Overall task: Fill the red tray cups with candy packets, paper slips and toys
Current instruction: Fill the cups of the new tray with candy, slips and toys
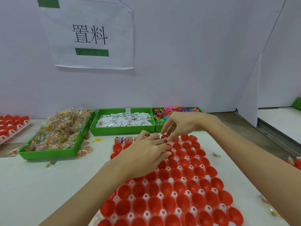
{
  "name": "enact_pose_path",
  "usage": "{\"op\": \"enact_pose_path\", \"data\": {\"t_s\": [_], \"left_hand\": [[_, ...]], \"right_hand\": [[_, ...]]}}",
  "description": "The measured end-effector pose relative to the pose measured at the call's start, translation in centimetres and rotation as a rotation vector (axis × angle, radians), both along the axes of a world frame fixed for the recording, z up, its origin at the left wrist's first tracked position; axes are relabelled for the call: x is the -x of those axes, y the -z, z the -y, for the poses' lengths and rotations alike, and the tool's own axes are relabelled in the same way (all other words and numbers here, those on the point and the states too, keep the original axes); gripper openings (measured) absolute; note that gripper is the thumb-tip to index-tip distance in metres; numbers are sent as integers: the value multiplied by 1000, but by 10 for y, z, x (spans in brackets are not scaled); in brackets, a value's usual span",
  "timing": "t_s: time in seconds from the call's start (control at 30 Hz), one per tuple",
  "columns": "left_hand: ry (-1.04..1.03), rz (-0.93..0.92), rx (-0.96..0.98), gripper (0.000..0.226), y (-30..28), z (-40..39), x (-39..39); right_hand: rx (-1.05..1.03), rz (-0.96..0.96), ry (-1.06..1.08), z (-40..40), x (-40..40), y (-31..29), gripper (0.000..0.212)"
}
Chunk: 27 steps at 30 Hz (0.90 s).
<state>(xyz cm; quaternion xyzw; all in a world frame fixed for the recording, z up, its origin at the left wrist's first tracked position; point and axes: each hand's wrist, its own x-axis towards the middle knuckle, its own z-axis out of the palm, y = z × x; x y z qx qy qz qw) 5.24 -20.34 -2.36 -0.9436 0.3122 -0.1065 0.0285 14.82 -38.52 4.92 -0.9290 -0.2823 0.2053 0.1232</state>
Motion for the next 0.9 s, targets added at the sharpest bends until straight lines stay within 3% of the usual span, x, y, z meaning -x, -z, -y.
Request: {"op": "enact_pose_path", "data": {"t_s": [0.2,0.3,0.47,0.67,0.9], "left_hand": [[-1,4,10,55,2,-3,1],[3,-3,30,58,3,-2,1],[-8,-6,45,57,4,-2,-1],[-1,-5,52,60,4,0,-4],[12,-33,77,59,3,2,-1]], "right_hand": [[-21,-20,17,5,1,6,47],[-55,24,-9,7,1,9,29],[-61,42,-34,6,1,12,36],[-92,109,-13,1,-1,15,24],[-15,44,81,-5,-6,11,13]]}}
